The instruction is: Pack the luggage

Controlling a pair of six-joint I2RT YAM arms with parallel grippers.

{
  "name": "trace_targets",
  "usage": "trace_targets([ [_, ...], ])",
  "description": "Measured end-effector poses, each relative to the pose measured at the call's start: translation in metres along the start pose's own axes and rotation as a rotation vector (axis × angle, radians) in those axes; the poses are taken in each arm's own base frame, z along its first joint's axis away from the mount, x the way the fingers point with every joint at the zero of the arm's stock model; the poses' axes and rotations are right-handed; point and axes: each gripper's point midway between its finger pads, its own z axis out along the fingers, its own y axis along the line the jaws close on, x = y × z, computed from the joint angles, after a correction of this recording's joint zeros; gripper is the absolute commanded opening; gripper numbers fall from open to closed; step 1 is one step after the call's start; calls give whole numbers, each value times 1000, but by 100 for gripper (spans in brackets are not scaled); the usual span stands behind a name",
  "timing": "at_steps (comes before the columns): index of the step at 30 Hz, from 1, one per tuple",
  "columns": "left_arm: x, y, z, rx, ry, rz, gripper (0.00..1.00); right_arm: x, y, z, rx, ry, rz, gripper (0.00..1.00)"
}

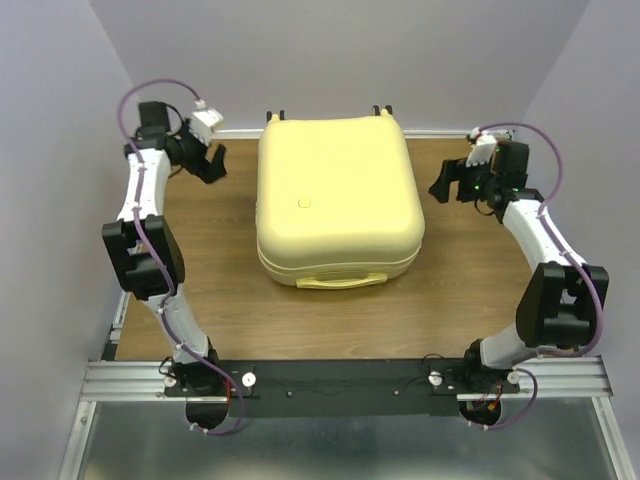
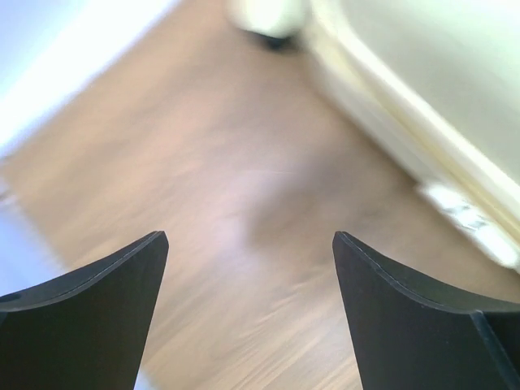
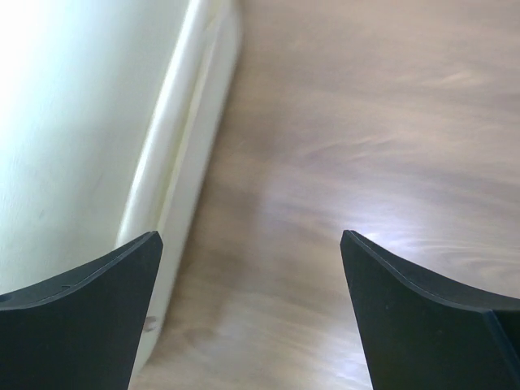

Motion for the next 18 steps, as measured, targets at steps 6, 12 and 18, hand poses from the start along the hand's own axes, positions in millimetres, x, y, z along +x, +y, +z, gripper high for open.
trace_targets([
  [6,-58,57,-117,-348,-116,-62,92,-56,-34,-40,133,-146,10,100],
  [12,-95,7,-181,-454,-221,-40,93,-94,-16,-86,171,-275,47,100],
  [18,-68,-48,-198,-476,-245,-74,93,-81,7,-122,180,-309,97,100],
])
